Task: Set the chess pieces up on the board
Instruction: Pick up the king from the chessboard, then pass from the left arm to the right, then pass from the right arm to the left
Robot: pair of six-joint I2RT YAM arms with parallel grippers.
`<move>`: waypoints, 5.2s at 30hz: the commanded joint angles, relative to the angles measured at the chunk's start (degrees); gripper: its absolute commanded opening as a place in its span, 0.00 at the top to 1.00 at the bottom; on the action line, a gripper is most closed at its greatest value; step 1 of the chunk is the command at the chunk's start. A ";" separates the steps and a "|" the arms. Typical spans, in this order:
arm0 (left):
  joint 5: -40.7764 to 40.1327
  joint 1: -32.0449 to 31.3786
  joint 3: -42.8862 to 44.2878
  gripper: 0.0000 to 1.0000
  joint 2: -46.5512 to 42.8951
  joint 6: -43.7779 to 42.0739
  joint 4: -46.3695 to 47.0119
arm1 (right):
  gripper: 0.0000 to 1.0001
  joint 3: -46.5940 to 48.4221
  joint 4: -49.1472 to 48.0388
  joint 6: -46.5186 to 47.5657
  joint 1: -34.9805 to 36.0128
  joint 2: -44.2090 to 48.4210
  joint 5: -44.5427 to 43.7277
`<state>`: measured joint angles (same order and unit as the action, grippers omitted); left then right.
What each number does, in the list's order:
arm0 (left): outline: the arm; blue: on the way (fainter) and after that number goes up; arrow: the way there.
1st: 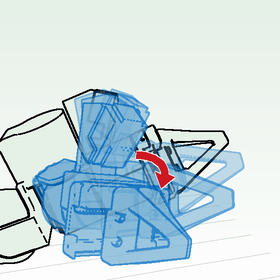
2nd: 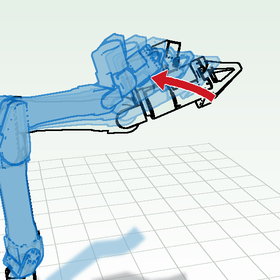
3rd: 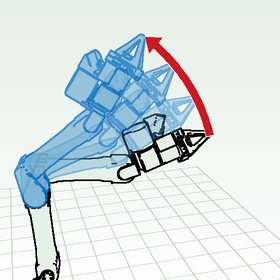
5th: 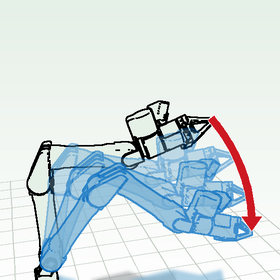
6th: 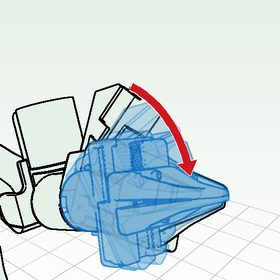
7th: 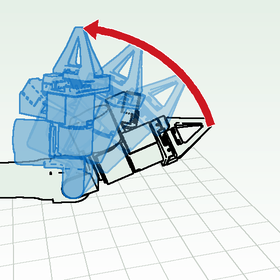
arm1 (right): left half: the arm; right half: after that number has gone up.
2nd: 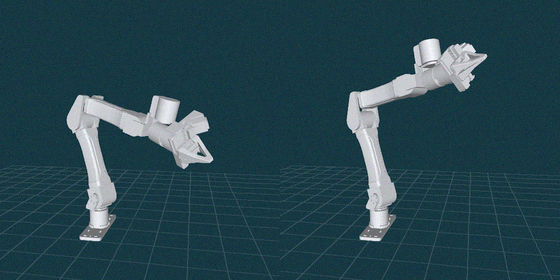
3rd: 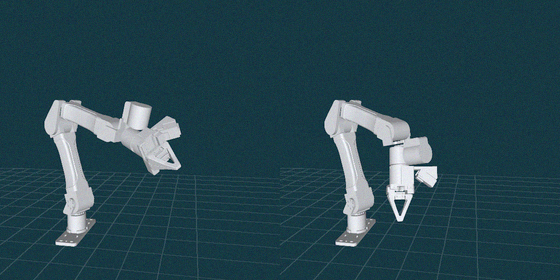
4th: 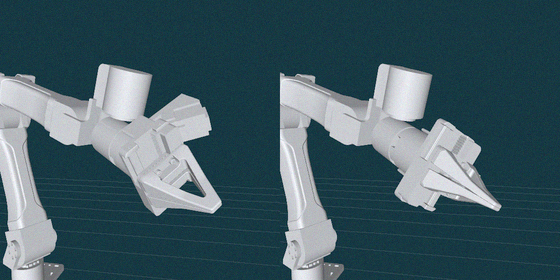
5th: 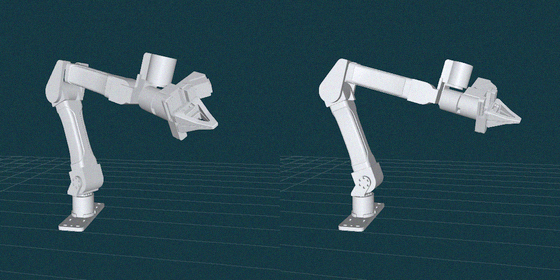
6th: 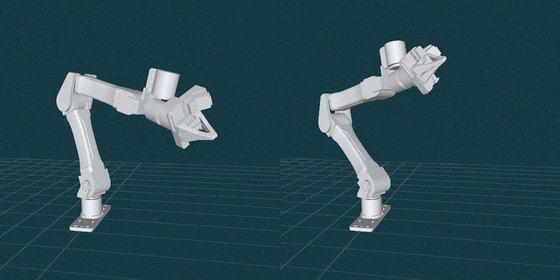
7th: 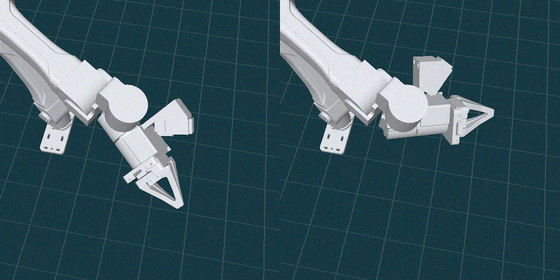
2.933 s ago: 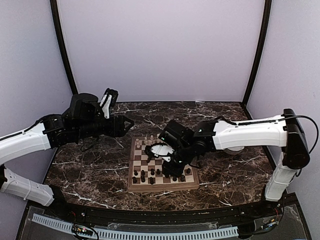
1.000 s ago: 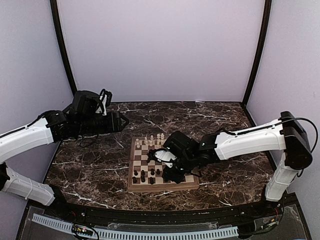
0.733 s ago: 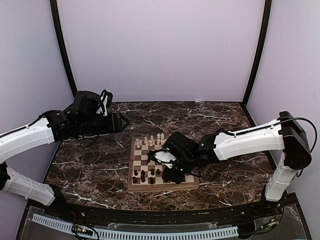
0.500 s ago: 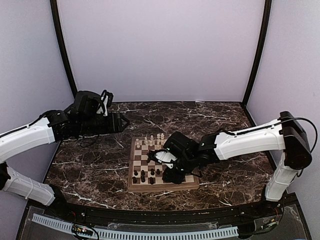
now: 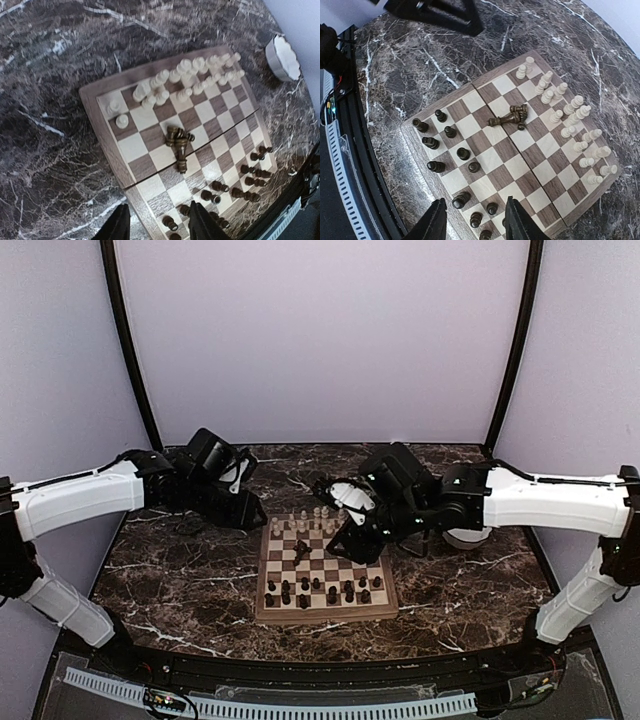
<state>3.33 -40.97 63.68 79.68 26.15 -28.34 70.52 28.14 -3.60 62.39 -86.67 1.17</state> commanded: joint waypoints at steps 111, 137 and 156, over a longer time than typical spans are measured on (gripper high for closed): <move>64.13 -0.79 3.76 0.94 18.68 -22.10 -12.01 | 0.55 15.98 13.72 22.34 7.90 -11.70 -2.93; 70.88 -0.42 5.95 0.91 19.50 -25.45 -12.44 | 0.86 19.48 16.95 23.24 7.75 -16.05 8.25; 35.47 0.19 -12.51 0.58 -7.17 1.74 27.62 | 0.98 -2.51 -8.22 -3.56 -7.98 3.49 23.58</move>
<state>52.29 -40.73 56.36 81.19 17.06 -22.37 74.00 34.26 5.26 58.50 -88.12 16.25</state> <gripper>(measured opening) 0.400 0.155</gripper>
